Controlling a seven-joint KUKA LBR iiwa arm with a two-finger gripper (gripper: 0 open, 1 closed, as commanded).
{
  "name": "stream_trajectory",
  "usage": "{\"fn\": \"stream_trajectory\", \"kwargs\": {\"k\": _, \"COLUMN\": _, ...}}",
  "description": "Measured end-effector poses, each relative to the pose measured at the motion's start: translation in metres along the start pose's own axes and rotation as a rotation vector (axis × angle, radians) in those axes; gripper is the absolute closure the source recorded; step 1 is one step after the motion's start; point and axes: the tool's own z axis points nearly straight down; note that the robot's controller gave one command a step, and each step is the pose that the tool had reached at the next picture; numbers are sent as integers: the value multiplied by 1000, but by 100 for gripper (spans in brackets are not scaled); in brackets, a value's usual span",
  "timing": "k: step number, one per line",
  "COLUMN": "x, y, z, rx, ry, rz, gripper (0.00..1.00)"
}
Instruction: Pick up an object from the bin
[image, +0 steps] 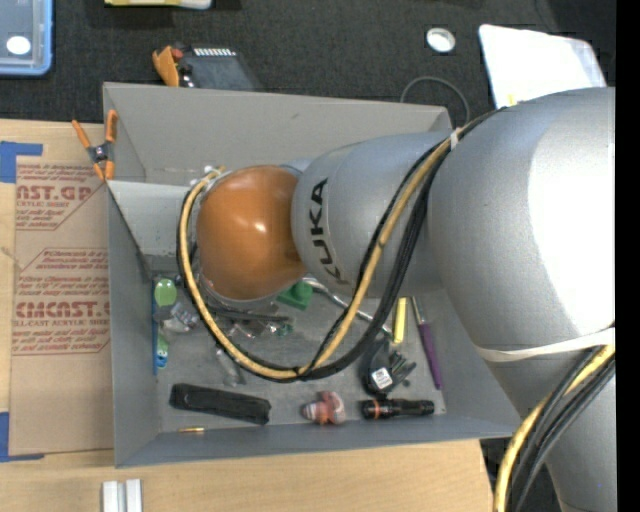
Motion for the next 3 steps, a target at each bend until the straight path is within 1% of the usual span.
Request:
{"fn": "stream_trajectory", "kwargs": {"k": 1, "x": 3, "y": 8, "z": 13, "rx": 2, "ry": -6, "rz": -88, "gripper": 0}}
{"fn": "stream_trajectory", "kwargs": {"k": 2, "x": 31, "y": 6, "z": 19, "rx": 1, "ry": -3, "rz": 199, "gripper": 0}}
{"fn": "stream_trajectory", "kwargs": {"k": 3, "x": 46, "y": 15, "z": 28, "rx": 2, "ry": -7, "rz": -87, "gripper": 0}}
